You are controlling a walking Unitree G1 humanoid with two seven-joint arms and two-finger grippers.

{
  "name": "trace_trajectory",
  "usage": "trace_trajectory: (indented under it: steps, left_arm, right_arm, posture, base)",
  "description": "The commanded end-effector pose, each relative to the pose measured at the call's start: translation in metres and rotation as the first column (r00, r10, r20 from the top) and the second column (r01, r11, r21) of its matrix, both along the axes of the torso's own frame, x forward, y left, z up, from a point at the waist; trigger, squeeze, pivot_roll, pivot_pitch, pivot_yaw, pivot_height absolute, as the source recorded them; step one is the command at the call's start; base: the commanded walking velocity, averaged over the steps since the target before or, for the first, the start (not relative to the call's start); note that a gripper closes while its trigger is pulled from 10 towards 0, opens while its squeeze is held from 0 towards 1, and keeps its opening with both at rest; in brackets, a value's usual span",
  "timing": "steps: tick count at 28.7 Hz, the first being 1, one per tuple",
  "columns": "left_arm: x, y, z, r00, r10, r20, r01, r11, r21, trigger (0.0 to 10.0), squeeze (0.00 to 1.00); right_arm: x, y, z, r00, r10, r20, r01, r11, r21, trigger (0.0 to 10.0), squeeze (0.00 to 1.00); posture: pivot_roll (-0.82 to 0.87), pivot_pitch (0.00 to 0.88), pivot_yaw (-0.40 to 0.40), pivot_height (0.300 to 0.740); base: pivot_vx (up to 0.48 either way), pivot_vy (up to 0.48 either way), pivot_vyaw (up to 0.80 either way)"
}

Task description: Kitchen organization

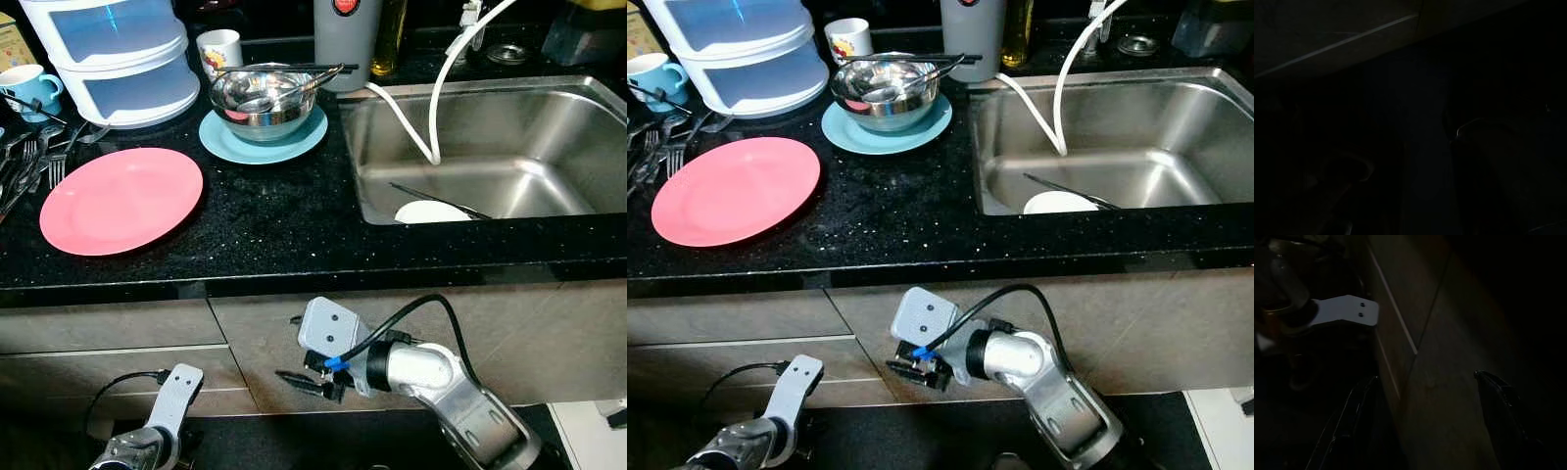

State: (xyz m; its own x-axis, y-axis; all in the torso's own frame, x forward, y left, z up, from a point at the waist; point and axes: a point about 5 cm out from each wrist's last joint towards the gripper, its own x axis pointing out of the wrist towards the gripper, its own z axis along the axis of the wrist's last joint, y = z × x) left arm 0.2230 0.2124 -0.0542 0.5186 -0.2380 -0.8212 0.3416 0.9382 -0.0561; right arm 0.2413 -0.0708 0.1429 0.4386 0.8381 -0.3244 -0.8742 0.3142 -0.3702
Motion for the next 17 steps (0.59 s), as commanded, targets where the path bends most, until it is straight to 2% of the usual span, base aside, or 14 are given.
trace_trajectory:
  steps: [1,3,4,5,6,7,8,10,12,14,17]
  left_arm:
    - [-0.007,0.004,-0.004,0.999,0.004,-0.034,-0.003,1.0,0.011,10.0,0.0]
    - [-0.007,0.004,-0.004,0.999,0.006,-0.033,-0.006,1.0,0.011,10.0,0.0]
    - [-0.008,0.005,-0.004,0.999,0.017,-0.031,-0.016,1.0,0.011,10.0,0.0]
    - [-0.008,0.005,-0.004,0.999,0.017,-0.031,-0.016,1.0,0.011,10.0,0.0]
    - [-0.009,0.005,-0.005,0.999,0.026,-0.03,-0.026,1.0,0.011,10.0,0.0]
    - [-0.009,0.005,-0.005,0.999,0.03,-0.03,-0.029,1.0,0.011,10.0,0.0]
    - [-0.009,0.005,-0.005,0.999,0.03,-0.03,-0.029,1.0,0.011,10.0,0.0]
    - [-0.009,0.005,-0.005,0.999,0.038,-0.027,-0.038,0.999,0.009,10.0,0.0]
    - [-0.009,0.005,-0.005,0.999,0.043,-0.026,-0.043,0.999,0.009,10.0,0.0]
    - [-0.009,0.006,-0.005,0.999,0.046,-0.025,-0.046,0.999,0.01,10.0,0.0]
    - [-0.009,0.006,-0.005,0.998,0.049,-0.024,-0.049,0.999,0.009,10.0,0.0]
  right_arm:
    - [-0.001,0.0,0.001,1.0,-0.006,-0.01,0.007,0.998,0.055,10.0,0.0]
    - [-0.001,0.0,0.001,1.0,-0.007,-0.022,0.009,0.997,0.072,10.0,0.0]
    - [-0.002,0.001,0.004,0.996,0.025,-0.081,-0.013,0.99,0.144,10.0,0.0]
    - [-0.002,0.001,0.004,0.996,0.025,-0.081,-0.013,0.99,0.144,10.0,0.0]
    - [-0.003,0.002,0.009,0.991,0.054,-0.122,-0.027,0.977,0.211,10.0,0.0]
    - [-0.002,0.003,0.011,0.99,0.062,-0.129,-0.031,0.972,0.235,10.0,0.0]
    - [-0.002,0.003,0.011,0.99,0.062,-0.129,-0.031,0.972,0.235,10.0,0.0]
    - [0.002,0.006,0.021,0.99,0.063,-0.124,-0.022,0.949,0.315,10.0,0.0]
    - [0.006,0.01,0.035,0.991,0.076,-0.113,-0.023,0.912,0.41,10.0,0.0]
    - [0.008,0.014,0.044,0.99,0.086,-0.11,-0.025,0.884,0.466,10.0,0.0]
    - [0.01,0.016,0.051,0.989,0.101,-0.105,-0.033,0.861,0.508,10.0,0.0]
  posture:
    - [-0.04,0.139,0.085,0.74]
    - [-0.04,0.139,0.085,0.74]
    - [-0.02,0.138,0.069,0.74]
    - [-0.02,0.138,0.069,0.74]
    - [-0.01,0.137,0.062,0.74]
    - [-0.01,0.137,0.062,0.74]
    - [-0.01,0.137,0.062,0.74]
    - [-0.01,0.137,0.062,0.74]
    - [0.0,0.135,0.047,0.74]
    - [0.0,0.135,0.047,0.74]
    - [0.01,0.137,0.04,0.74]
  base:
    - [0.0,0.0,0.0]
    - [0.0,0.0,0.0]
    - [0.0,0.0,0.0]
    - [0.0,0.0,0.0]
    - [0.0,0.0,0.0]
    - [0.0,0.0,0.0]
    - [0.0,0.0,0.0]
    - [0.0,0.0,0.0]
    - [0.0,0.0,0.0]
    - [0.0,0.0,0.0]
    - [0.0,0.0,0.0]
